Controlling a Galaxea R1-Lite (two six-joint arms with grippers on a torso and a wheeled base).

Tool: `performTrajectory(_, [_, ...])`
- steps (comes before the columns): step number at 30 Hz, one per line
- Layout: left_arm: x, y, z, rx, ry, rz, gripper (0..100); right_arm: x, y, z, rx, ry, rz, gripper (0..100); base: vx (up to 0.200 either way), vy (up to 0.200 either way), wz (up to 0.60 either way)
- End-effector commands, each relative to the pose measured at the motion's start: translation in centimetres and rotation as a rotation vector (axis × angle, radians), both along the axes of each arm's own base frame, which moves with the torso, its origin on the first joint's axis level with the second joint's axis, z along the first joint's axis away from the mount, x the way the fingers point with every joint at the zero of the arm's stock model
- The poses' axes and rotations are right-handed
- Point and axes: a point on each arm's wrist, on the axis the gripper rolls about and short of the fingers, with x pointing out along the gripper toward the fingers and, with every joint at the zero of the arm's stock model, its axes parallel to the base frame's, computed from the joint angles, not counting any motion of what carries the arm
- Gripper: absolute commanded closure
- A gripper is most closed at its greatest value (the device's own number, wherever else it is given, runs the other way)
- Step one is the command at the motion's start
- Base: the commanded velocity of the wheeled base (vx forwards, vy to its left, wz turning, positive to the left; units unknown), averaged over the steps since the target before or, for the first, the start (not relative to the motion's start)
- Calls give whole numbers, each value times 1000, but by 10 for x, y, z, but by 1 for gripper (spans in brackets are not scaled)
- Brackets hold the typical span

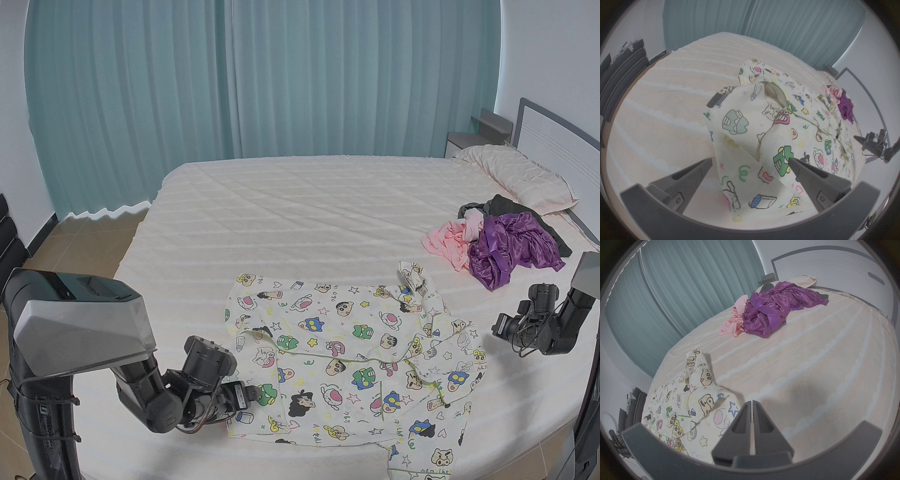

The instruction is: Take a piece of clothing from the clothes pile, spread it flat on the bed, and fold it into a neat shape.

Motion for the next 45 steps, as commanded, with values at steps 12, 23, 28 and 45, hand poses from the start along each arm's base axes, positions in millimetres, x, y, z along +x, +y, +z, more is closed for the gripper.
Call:
performTrajectory(12, [23,-30,10,111,78,81,0,-1,2,-2,2,8,4,100,0,0,0])
performTrajectory(23, [15,-25,4,173,145,120,0,-1,2,-2,2,8,4,100,0,0,0])
performTrajectory(28, [15,-25,4,175,149,120,0,-2,2,-2,3,9,5,100,0,0,0])
performTrajectory(45, [14,-20,8,200,162,137,100,-3,2,-2,2,10,6,100,0,0,0])
